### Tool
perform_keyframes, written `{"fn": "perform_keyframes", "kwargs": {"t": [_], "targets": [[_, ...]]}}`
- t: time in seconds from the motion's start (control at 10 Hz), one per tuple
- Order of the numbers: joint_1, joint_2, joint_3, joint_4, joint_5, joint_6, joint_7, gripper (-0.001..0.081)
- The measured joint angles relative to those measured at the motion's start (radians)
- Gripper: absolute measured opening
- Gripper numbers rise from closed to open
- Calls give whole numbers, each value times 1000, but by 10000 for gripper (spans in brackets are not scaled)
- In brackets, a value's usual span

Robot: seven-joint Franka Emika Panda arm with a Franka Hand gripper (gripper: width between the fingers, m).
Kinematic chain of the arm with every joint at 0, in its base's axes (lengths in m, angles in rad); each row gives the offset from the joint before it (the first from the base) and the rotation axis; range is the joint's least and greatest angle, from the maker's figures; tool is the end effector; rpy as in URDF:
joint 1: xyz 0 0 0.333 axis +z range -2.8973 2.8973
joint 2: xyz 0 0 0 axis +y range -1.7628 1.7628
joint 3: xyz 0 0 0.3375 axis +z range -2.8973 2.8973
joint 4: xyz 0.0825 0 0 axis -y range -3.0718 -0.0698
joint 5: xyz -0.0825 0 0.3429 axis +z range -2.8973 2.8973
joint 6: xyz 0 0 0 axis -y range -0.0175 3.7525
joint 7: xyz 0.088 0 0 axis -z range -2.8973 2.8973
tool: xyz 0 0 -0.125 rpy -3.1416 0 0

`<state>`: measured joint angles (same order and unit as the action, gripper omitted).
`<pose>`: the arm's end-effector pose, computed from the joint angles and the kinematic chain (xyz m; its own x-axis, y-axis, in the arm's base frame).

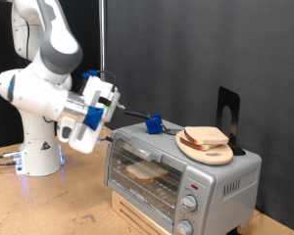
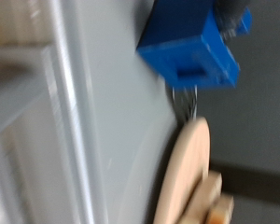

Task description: Make a piece of toast with the oven

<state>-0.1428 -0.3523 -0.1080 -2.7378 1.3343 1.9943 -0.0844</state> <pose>0.3414 -0.0088 0.3793 0.6428 -0.5291 -0.5540 -0.6864 -0.0767 -0.7232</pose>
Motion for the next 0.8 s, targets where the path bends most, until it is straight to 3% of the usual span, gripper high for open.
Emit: {"fn": "perform_keyframes", "kwargs": {"t": [0.3, 0.5, 0.6, 0.8], "targets": [[-76, -62, -37, -16, -133, -5, 68, 808], [-76, -60, -47, -11, -142, -52, 57, 808], [-79, -51, -73, 10, -187, -112, 51, 808], [-85, 13, -116, 104, -275, -197, 44, 808]]}}
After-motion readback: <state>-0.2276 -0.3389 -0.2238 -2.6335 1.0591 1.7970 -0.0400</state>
